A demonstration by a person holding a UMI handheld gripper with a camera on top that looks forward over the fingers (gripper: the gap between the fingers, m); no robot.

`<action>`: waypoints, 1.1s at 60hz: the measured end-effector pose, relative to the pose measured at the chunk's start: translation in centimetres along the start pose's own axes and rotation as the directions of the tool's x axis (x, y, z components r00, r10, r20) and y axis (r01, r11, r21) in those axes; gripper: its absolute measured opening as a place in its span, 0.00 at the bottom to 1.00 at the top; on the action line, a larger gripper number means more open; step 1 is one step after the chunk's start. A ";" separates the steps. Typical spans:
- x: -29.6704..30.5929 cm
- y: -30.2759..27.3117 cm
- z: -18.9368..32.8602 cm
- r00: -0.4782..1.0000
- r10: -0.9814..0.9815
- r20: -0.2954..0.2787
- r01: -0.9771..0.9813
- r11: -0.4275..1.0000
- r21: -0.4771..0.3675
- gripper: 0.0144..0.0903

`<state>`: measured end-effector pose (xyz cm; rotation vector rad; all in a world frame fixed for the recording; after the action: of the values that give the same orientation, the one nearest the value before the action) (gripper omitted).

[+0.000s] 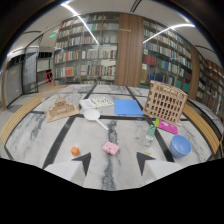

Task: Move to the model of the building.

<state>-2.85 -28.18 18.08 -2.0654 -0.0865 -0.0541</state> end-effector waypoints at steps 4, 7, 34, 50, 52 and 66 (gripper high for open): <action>-0.2 0.0 -0.4 1.000 -0.001 0.003 0.001 1.000 -0.001 0.94; -0.2 0.1 -0.9 1.000 -0.002 0.006 0.002 1.000 -0.002 0.94; -10.9 0.3 -3.4 0.994 -0.035 0.099 0.033 0.999 0.023 0.94; -23.4 -2.0 0.7 0.977 -0.034 0.213 0.028 0.999 0.031 0.94; -24.6 -2.3 1.8 0.976 -0.033 0.217 0.028 0.999 0.027 0.94; -30.6 -5.5 12.1 0.982 -0.058 0.181 0.047 0.997 0.060 0.94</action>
<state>-33.78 -16.13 14.82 -2.0083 -0.2531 0.1050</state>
